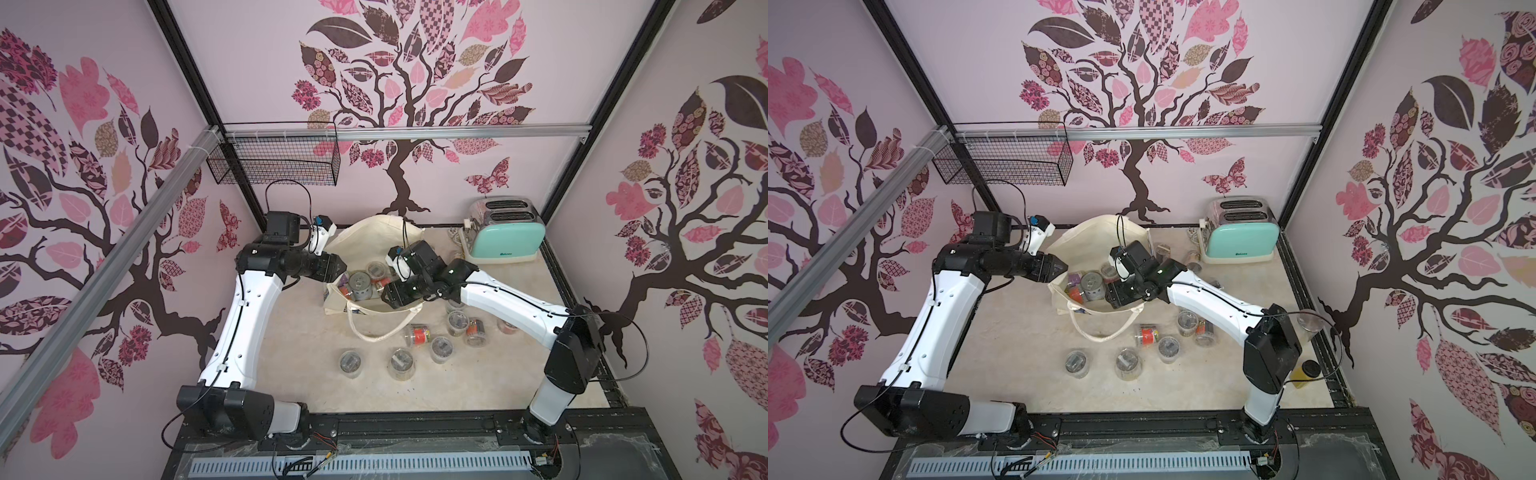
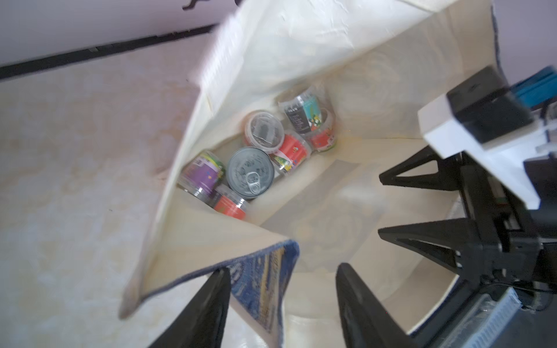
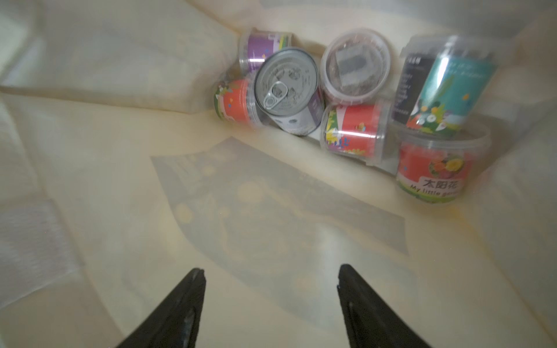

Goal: Take out the seed jars from the canvas bag
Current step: Adjust the canvas bag at the center of the board.

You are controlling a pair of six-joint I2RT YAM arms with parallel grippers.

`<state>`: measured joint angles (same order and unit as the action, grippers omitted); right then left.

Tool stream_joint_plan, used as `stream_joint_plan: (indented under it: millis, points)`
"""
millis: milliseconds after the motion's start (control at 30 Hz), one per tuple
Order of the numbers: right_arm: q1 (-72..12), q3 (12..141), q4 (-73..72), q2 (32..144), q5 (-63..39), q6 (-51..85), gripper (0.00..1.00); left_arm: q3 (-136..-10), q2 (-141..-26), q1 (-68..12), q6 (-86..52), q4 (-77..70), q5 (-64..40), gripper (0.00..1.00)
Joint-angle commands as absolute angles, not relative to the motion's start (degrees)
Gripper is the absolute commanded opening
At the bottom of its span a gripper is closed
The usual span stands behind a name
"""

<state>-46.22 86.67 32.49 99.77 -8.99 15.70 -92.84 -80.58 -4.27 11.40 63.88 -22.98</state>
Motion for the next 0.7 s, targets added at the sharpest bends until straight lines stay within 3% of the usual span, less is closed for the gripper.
stream_joint_plan:
  millis: [0, 167, 667]
  points:
    - [-46.23, 84.90, 30.89, 95.48, -10.03, 17.98, 0.73, -97.63, -83.22, -3.36, 12.58, 63.91, -19.75, 0.69]
    - [-46.99, 81.09, 28.70, 94.18, -10.17, 18.01, 0.73, -100.71, -85.49, -2.80, 19.53, 62.14, -17.25, 0.98]
    - [-48.08, 77.82, 25.90, 92.61, -11.35, 17.23, 0.73, -104.33, -86.95, -1.00, 28.90, 66.66, -9.17, 0.98]
